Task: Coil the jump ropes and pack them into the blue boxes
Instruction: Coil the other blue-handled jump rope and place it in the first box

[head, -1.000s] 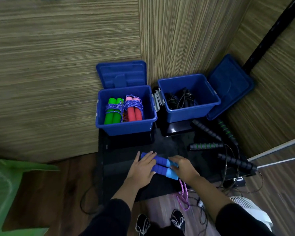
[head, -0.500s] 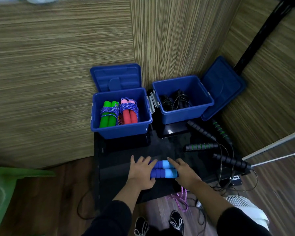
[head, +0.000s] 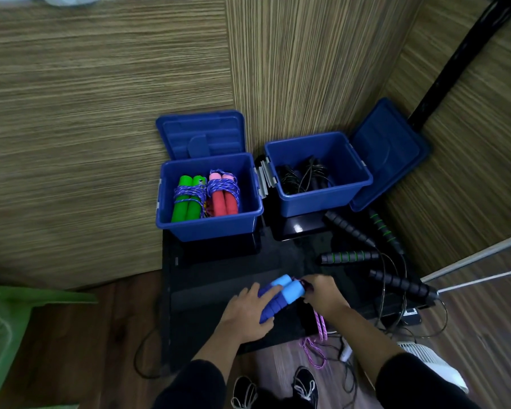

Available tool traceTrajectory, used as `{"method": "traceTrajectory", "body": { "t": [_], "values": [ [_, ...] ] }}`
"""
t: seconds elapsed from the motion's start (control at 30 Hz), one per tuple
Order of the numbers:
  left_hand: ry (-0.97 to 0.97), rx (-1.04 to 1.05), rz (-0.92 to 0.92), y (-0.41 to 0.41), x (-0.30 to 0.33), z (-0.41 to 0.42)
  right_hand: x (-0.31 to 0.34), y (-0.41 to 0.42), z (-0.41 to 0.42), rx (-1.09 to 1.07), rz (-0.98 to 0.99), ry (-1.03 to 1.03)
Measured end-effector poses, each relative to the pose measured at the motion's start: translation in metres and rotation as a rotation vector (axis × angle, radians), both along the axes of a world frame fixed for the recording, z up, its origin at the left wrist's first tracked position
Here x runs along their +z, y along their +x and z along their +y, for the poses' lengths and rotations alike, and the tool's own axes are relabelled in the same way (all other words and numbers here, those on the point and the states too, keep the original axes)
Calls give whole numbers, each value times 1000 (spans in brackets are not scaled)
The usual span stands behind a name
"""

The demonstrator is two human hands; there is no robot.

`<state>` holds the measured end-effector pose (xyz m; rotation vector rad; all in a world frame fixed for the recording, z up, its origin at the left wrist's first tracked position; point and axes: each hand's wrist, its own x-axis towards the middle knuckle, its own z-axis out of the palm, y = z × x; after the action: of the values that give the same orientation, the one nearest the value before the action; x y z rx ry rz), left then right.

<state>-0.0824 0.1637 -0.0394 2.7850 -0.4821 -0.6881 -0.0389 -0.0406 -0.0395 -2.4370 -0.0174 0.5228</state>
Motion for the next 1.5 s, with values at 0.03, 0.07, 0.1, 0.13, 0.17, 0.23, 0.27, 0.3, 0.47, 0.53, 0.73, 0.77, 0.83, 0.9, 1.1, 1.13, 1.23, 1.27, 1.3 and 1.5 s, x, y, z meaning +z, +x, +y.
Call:
{"method": "traceTrajectory", "body": {
  "t": [0.03,0.07,0.1,0.13,0.17,0.23,0.27,0.3,0.47,0.53,0.73,0.77,0.83,0.9,1.1,1.13,1.23,1.27,1.3,1.5],
  "values": [
    [-45,28,11,-1,1,-1,5,2,-1,-19,6,39],
    [-91,51,10,-1,5,-2,12,4,-2,-48,14,70],
    [-130,61,0,0,9,-2,18,7,-4,-72,5,87],
    [-162,64,-12,2,15,-3,26,11,-6,-92,-10,97],
    [-194,67,-24,6,21,-5,34,16,-7,-116,-30,120],
    [-262,87,-56,14,37,-10,52,27,-7,-198,-58,211],
    [-301,108,-70,20,45,-12,61,34,-7,-235,-73,252],
    [-350,129,-71,26,53,-14,69,41,-6,-259,-108,286],
    [-633,246,-66,48,90,-22,116,69,5,-277,-279,383],
    [-684,318,-135,58,104,-22,132,75,13,-264,-293,440],
    [-628,316,-276,81,144,-16,169,83,40,-404,-156,817],
    [-632,317,-290,81,147,-14,175,84,40,-395,-139,881],
    [-675,338,-309,79,149,-12,182,84,39,-335,-143,902],
    [-716,350,-326,74,149,-10,187,84,40,-319,-137,913],
    [-667,346,-339,71,156,-9,191,82,42,-273,-155,888],
    [-660,346,-336,71,157,-9,191,82,42,-283,-150,896],
    [-686,358,-304,69,155,-7,192,83,44,-262,-132,896],
    [-702,367,-293,69,154,-7,191,84,45,-251,-134,876],
    [-722,373,-293,69,153,-7,192,83,47,-248,-137,859],
    [-1223,580,-349,78,165,-9,186,78,54,-143,-140,817]
  ]
}}
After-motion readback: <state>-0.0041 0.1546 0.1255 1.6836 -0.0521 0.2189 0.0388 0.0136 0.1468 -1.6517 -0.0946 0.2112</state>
